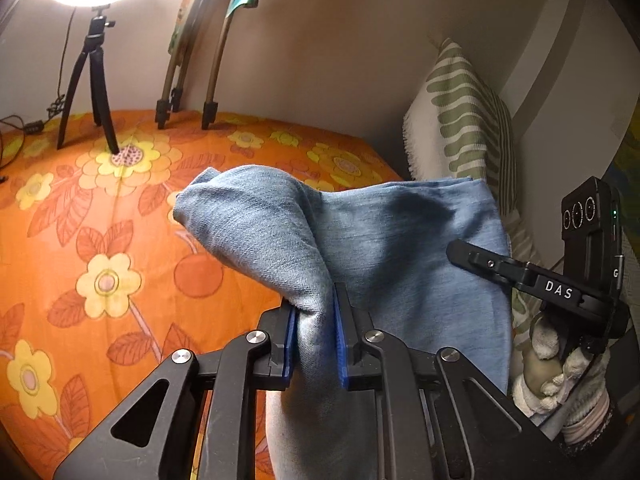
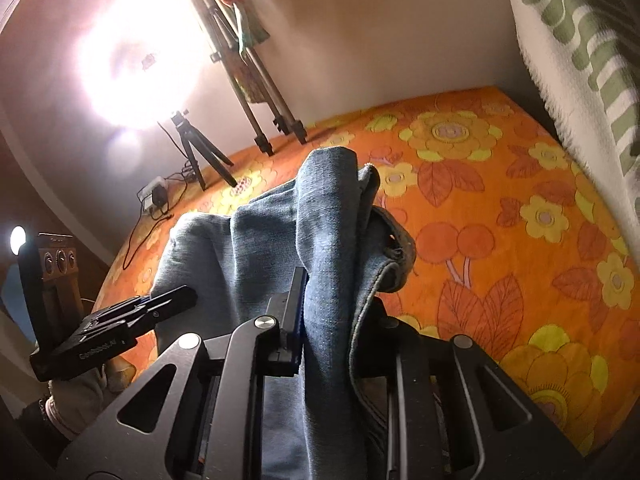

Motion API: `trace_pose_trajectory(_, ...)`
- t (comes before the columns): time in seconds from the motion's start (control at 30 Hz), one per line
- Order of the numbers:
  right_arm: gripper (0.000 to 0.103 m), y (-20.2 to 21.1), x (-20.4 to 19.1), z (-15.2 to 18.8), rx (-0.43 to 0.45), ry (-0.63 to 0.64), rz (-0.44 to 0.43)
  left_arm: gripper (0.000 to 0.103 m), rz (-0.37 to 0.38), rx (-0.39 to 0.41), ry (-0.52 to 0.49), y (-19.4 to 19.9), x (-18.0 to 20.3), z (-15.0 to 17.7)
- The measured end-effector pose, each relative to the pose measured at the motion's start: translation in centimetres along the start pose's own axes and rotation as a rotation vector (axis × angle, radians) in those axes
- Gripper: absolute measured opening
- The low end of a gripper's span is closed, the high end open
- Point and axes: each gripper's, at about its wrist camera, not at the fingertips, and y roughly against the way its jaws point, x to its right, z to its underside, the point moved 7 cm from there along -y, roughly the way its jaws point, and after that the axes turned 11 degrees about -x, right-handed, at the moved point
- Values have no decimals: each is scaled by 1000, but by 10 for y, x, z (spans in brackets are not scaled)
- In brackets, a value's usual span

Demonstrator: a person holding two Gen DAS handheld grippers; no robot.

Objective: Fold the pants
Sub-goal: 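Lift the jeans end with the left tool and fold it over the stack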

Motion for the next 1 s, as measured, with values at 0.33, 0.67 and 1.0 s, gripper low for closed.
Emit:
trace_pose_trajectory(0.33, 19, 11, 7, -40, 70, -14, 15, 13, -8, 34, -50, -5, 13, -44)
trace_pose_trajectory(0.67, 19, -4, 44, -109, 111, -6, 54, 13, -5, 51, -76, -44, 17, -117)
trace_pose_trajectory(1.0, 18, -52, 93, -187, 97, -49, 71, 13, -39, 61, -91, -97, 3, -177)
